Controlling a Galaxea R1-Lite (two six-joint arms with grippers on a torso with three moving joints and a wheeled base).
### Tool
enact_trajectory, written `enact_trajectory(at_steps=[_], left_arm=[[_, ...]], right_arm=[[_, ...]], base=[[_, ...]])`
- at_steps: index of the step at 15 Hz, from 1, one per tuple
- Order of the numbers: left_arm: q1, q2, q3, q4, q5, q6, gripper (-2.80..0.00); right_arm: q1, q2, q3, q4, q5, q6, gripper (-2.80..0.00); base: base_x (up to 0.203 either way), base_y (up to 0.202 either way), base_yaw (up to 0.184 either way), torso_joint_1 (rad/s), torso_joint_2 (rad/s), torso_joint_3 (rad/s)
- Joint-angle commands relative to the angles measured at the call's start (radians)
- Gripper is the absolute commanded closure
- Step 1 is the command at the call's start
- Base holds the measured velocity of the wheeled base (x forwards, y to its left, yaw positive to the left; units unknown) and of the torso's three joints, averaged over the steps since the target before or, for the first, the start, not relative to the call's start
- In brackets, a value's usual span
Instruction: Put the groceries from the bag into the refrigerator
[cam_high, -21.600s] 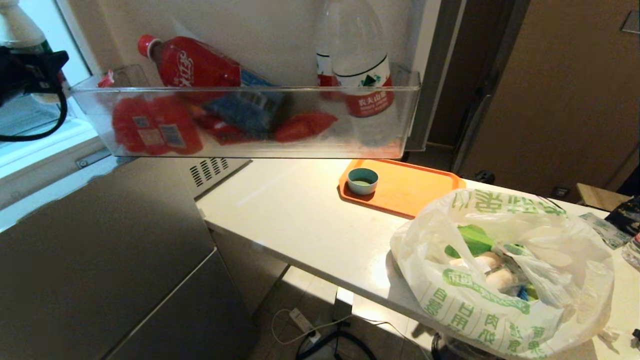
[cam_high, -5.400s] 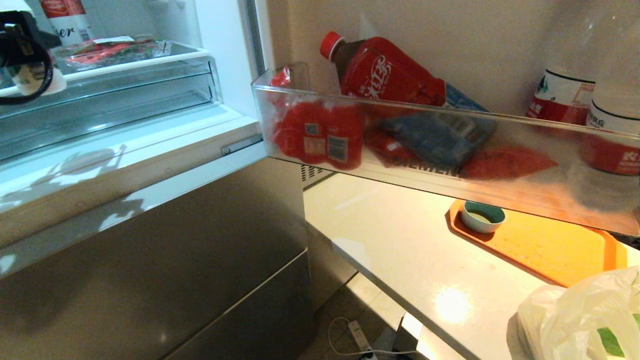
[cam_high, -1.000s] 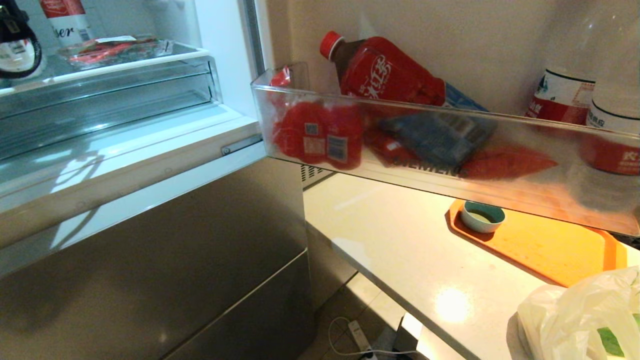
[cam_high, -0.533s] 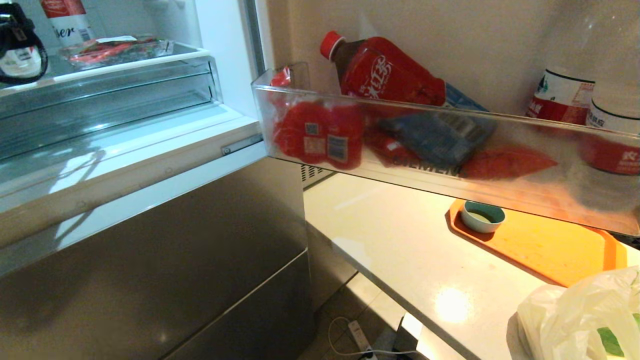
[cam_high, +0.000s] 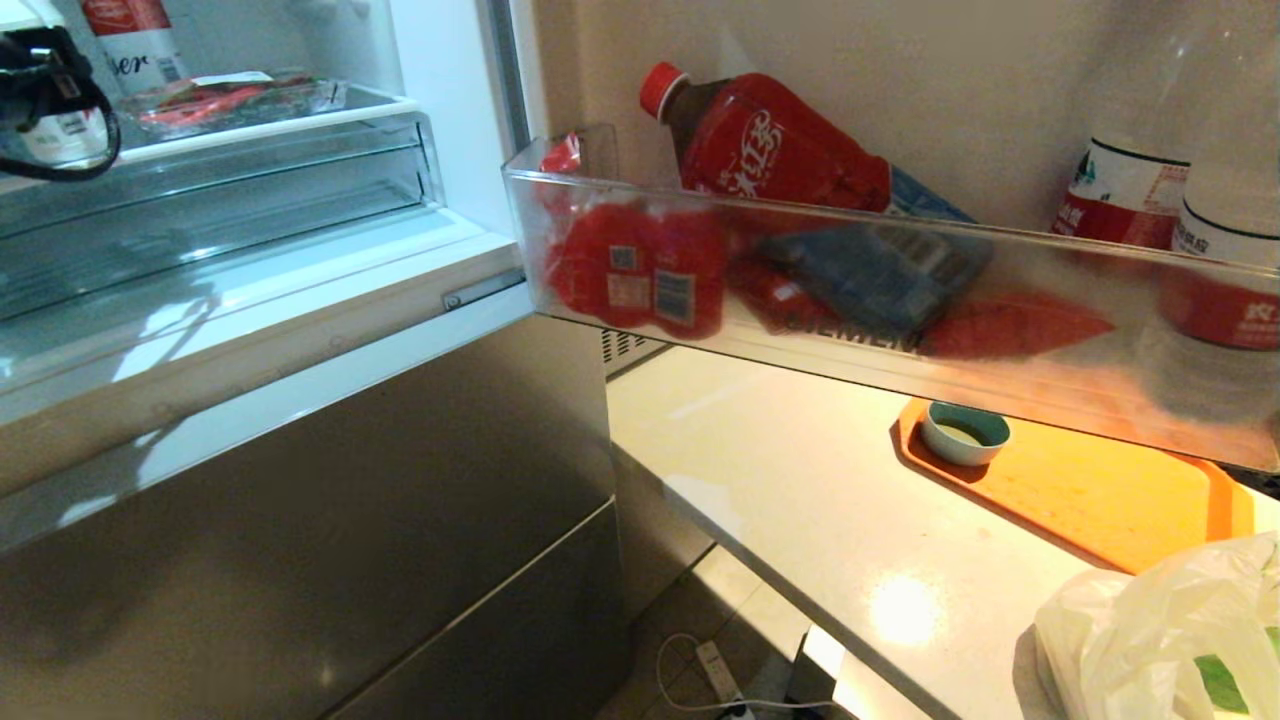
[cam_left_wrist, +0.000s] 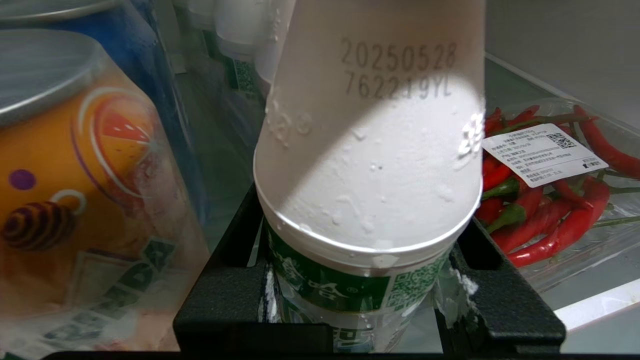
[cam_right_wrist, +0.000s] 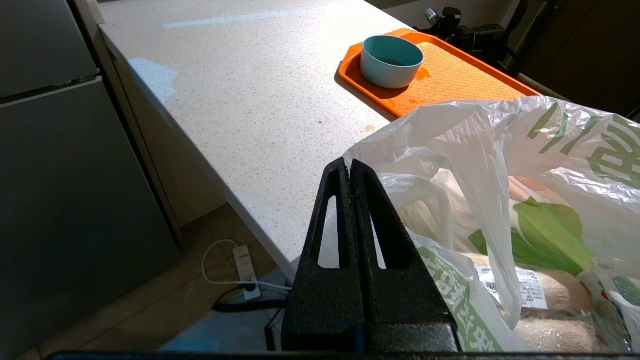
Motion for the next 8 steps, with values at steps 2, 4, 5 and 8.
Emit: enact_trajectory(at_steps=[2,4,5,8], left_arm=[[-0.002,0.003,-0.001,-0.008,-0.005,-0.002,0.0],[-0.002,0.005,-0.001,-0.008,-0.005,-0.002,0.0],[-0.001,0.006,-0.001,-0.008,-0.005,-0.001,0.0],[-0.001,0.006,-0.001,-0.007,-0.007,0.001,0.0]], right_arm=[[0.0,0.0,0.0,0.0,0.001,-0.001,0.0],[0.0,0.0,0.0,0.0,0.001,-0.001,0.0],[0.0,0.0,0.0,0.0,0.001,-0.001,0.0],[0.0,0.0,0.0,0.0,0.001,0.0,0.0]], base=[[0.0,0.0,0.0,0.0,0.0,0.0],[0.0,0.0,0.0,0.0,0.0,0.0],[0.0,0.0,0.0,0.0,0.0,0.0],[0.0,0.0,0.0,0.0,0.0,0.0]])
